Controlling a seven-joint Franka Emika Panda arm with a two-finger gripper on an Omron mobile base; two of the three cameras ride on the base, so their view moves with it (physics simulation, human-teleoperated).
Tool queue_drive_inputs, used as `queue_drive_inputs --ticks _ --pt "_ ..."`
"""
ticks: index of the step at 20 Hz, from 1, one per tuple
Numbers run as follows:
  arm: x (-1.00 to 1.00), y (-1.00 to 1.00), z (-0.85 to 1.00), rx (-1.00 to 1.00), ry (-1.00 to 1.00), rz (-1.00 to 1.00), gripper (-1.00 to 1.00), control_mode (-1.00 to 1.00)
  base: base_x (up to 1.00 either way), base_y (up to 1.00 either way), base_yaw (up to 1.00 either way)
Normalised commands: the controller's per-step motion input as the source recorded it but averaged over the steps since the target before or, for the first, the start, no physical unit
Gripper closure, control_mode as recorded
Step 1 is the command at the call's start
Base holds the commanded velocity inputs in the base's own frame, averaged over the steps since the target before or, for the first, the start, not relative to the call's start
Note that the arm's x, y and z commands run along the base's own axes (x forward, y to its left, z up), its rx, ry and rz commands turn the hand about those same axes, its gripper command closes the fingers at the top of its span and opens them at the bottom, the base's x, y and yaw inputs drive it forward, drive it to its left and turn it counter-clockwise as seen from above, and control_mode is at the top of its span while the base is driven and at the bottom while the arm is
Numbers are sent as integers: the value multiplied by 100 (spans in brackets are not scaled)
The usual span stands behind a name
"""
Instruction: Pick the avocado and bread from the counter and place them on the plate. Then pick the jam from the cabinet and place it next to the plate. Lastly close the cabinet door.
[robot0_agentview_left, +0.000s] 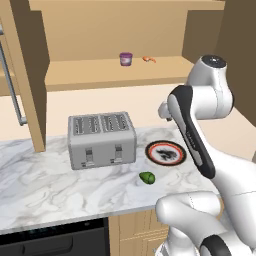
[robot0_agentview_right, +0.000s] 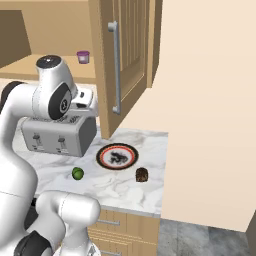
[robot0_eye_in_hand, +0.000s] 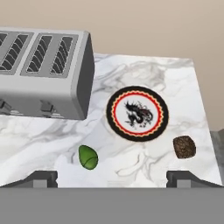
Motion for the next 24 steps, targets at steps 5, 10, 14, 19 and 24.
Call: queue_drive_inputs --ticks 5,10,14,19,24 --pt "-25 0 0 0 3 0 -100 -100 0 0 0" --pt "-21 6 0 0 3 0 -100 -100 0 0 0" --pt "-8 19 0 0 1 0 -100 -100 0 0 0" --pt "-1 24 -7 0 1 3 -100 -100 0 0 0" --pt "0 19 -20 0 5 2 -100 -100 0 0 0"
